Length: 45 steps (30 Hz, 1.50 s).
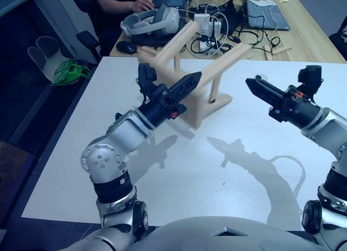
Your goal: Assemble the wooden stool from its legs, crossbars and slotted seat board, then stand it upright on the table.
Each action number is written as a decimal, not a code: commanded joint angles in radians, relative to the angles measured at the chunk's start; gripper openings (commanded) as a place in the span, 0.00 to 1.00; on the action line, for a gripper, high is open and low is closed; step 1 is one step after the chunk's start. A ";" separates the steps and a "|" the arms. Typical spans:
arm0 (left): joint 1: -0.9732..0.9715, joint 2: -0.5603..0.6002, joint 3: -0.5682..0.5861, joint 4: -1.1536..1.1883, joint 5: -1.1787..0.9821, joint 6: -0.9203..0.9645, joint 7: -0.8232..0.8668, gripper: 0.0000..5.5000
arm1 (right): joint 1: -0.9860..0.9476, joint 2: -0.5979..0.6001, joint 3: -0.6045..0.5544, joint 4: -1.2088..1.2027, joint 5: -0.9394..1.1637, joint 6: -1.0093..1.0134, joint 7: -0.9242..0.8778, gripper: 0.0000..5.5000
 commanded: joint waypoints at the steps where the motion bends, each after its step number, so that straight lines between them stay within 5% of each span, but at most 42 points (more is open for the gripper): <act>1: -0.001 0.022 -0.022 0.007 -0.041 -0.032 0.020 0.01 | -0.005 -0.023 0.000 0.000 0.041 -0.009 -0.029 0.00; 15: -0.020 0.079 -0.061 0.025 -0.055 -0.159 0.064 0.01 | 0.021 -0.056 0.044 -0.006 0.059 -0.046 -0.040 0.00; 24: -0.063 0.102 -0.061 0.155 0.250 -0.302 0.176 0.01 | 0.035 -0.072 0.072 -0.011 0.050 -0.071 -0.040 0.00; 32: -0.012 0.220 -0.209 0.249 0.595 -0.207 0.172 0.01 | 0.039 -0.080 0.086 -0.006 0.041 -0.090 -0.054 0.00; 45: 0.045 0.167 -0.142 0.267 0.715 -0.068 0.241 0.01 | 0.049 -0.093 0.104 -0.008 0.033 -0.100 -0.052 0.00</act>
